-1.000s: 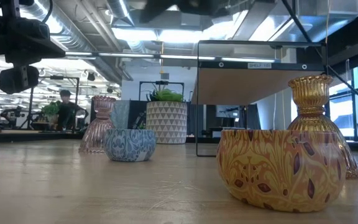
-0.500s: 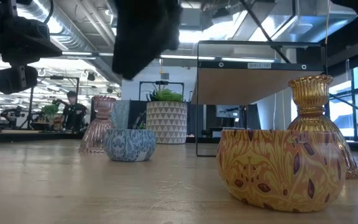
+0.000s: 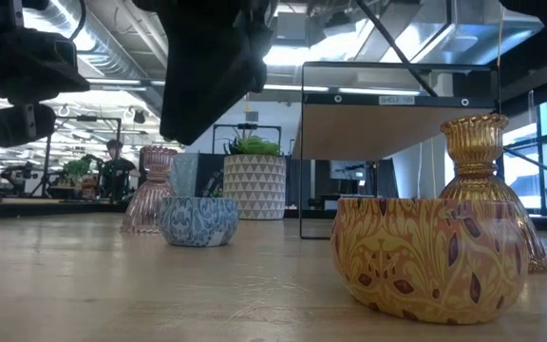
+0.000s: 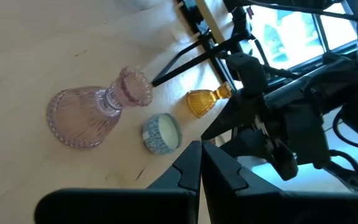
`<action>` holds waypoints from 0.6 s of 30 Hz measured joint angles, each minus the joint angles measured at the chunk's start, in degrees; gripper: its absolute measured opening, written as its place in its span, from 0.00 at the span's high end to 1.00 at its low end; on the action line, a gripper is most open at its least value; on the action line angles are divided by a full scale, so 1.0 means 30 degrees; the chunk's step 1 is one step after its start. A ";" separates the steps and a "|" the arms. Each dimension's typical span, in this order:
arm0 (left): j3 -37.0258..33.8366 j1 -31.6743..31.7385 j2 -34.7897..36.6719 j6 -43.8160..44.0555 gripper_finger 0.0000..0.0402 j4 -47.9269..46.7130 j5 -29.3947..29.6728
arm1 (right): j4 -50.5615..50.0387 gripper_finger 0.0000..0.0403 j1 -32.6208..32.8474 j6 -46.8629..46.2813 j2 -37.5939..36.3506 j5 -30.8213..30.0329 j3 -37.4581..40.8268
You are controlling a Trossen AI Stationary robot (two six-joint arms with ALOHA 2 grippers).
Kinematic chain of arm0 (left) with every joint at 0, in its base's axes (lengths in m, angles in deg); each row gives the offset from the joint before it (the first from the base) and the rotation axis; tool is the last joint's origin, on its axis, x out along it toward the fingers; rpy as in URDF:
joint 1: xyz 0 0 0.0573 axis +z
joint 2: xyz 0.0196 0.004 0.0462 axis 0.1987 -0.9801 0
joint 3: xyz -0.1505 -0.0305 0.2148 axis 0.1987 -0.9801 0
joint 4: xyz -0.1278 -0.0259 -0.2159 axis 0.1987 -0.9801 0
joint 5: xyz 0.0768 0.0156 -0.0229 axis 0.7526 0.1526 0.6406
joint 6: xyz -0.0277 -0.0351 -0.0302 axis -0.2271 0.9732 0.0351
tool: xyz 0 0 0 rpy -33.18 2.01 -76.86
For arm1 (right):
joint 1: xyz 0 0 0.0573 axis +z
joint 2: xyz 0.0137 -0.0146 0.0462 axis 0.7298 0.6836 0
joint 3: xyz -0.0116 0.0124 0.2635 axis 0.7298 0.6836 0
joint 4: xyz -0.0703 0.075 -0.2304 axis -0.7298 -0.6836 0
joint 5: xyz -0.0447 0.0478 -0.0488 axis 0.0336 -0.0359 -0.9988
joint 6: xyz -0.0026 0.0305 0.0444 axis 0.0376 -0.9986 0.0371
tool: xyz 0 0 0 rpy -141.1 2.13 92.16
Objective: Pick & Place candle stick holders
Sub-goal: Put the orange glass candle holder on the shelf aligned with the pink glass candle holder
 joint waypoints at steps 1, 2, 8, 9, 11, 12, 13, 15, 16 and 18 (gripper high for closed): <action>0.0000 0.0000 -0.0010 -0.0007 0.99 0.0050 0.0007 | -0.0038 0.60 0.0000 -0.0179 0.0003 0.0000 0.0000; 0.0000 0.0000 -0.0053 -0.0007 0.99 0.0079 0.0034 | -0.0064 0.60 0.0000 -0.0414 0.0000 0.0000 0.0000; -0.0007 0.0000 -0.0136 -0.0007 0.99 0.0037 0.0028 | -0.0460 0.60 -0.0021 -0.2783 -0.0499 0.1621 -0.0022; -0.0007 0.0000 -0.0135 -0.0007 0.99 0.0052 0.0015 | -0.0542 0.60 -0.0033 -0.3353 -0.0620 0.1974 -0.0022; -0.0007 0.0007 -0.0189 -0.0014 0.99 0.0021 0.0015 | -0.0994 0.60 -0.0043 -0.4421 -0.1049 0.2784 -0.0022; -0.0015 0.0000 -0.0189 -0.0014 0.99 0.0021 0.0021 | -0.1141 0.60 -0.0043 -0.4962 -0.1255 0.3199 -0.0022; -0.0015 0.0000 -0.0234 -0.0020 0.99 0.0036 0.0068 | -0.1245 0.60 -0.0043 -0.5625 -0.1492 0.3670 -0.0022; -0.0022 0.0003 -0.0262 -0.0161 0.98 0.0003 0.0087 | -0.2061 0.60 -0.0024 -0.7146 -0.1833 0.4608 -0.0027; -0.0022 0.0000 -0.0255 -0.0175 0.98 0.0003 0.0143 | -0.2351 0.60 -0.0029 -0.7769 -0.1914 0.5267 -0.0063; -0.0022 0.0007 -0.0255 -0.0175 0.98 -0.0150 0.0213 | -0.3708 0.60 0.0056 -0.8466 -0.2157 0.6837 -0.0051</action>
